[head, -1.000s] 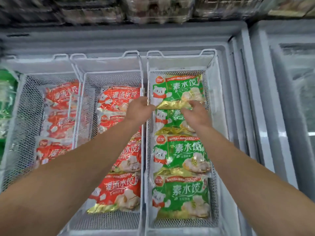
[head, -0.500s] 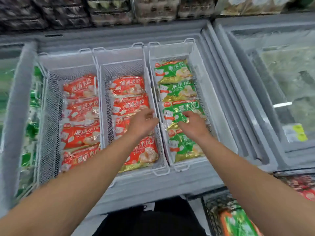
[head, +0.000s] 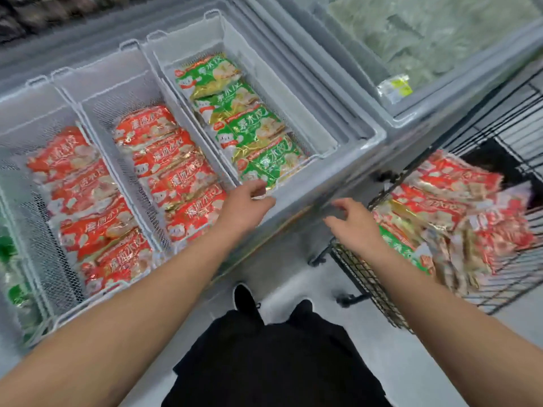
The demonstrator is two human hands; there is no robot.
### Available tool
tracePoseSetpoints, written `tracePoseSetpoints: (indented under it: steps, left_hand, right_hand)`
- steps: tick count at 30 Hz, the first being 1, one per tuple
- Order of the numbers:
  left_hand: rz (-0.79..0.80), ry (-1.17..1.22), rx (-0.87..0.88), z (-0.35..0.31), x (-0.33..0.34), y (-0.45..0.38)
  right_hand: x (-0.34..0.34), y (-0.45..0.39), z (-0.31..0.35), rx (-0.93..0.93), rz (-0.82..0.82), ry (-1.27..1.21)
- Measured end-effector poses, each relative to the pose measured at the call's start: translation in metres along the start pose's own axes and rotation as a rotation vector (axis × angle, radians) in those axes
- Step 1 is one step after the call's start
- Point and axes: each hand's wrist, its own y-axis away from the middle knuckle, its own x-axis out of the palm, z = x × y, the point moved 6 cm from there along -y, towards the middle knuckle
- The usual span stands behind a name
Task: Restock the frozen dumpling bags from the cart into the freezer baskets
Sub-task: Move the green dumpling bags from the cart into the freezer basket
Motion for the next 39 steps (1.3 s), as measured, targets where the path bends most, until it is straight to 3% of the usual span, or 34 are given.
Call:
tracePoseSetpoints:
  steps: [6,19,28,39]
  left_hand:
    - [0.147,-0.112,0.061,-0.025,0.098,0.033]
    - [0.328,-0.31,0.138,-0.064,0.299,0.08]
    - [0.53,-0.521,0.109,-0.068,0.395,0.048]
    - [0.731,-0.825,0.034,-0.008,0.488,-0.02]
  right_hand:
    - [-0.031,0.064,-0.111,0.188,-0.122,-0.155]
    - [-0.081,0.143,-0.325,0.452,-0.194,-0.34]
    - [-0.072,0.111,-0.368,0.568,-0.2,-0.469]
    - [-0.034,0.085,-0.397,0.834,-0.149,-0.608]
